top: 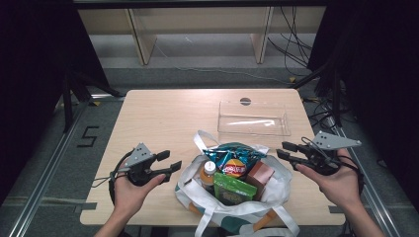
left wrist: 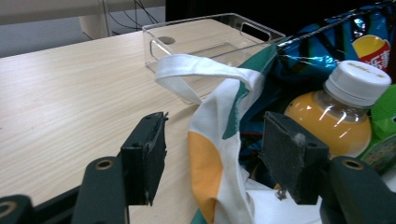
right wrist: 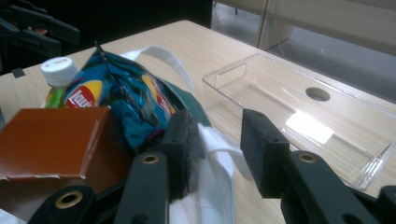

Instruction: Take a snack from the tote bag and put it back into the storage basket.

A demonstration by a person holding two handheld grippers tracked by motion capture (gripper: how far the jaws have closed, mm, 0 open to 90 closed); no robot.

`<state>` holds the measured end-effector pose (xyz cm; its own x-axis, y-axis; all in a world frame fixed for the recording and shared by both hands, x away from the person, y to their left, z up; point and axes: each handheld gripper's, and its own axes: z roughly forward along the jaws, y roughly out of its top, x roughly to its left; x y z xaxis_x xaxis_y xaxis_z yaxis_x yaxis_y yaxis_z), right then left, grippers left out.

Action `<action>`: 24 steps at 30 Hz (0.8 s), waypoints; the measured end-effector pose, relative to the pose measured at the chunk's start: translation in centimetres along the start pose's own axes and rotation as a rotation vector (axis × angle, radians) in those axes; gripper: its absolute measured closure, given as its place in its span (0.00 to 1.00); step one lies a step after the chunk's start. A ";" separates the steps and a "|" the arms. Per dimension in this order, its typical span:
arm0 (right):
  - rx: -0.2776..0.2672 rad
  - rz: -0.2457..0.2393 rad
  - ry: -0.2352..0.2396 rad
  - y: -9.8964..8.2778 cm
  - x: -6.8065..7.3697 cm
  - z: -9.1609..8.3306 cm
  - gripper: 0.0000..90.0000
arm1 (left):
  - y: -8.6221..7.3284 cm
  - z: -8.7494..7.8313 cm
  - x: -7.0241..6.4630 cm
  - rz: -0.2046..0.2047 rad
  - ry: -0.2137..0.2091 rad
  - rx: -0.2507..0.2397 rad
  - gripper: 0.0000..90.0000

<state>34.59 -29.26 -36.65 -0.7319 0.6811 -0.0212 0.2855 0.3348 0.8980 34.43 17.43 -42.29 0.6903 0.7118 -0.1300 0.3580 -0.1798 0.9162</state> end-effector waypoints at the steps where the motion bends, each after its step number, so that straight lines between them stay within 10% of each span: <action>1: -0.007 -0.007 0.013 0.3 0.1 -0.1 0.71 | 0.0 0.0 -0.1 0.002 0.001 0.002 0.44; 24: -0.015 -0.063 0.185 3.8 3.4 2.4 0.66 | 0.3 -0.1 -0.3 0.018 -0.008 -0.019 0.41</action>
<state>34.69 -24.08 -34.34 -0.8497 0.5273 0.0023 0.2274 0.3626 0.9038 34.23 17.23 -41.90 0.7013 0.7033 -0.1163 0.3332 -0.1793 0.9256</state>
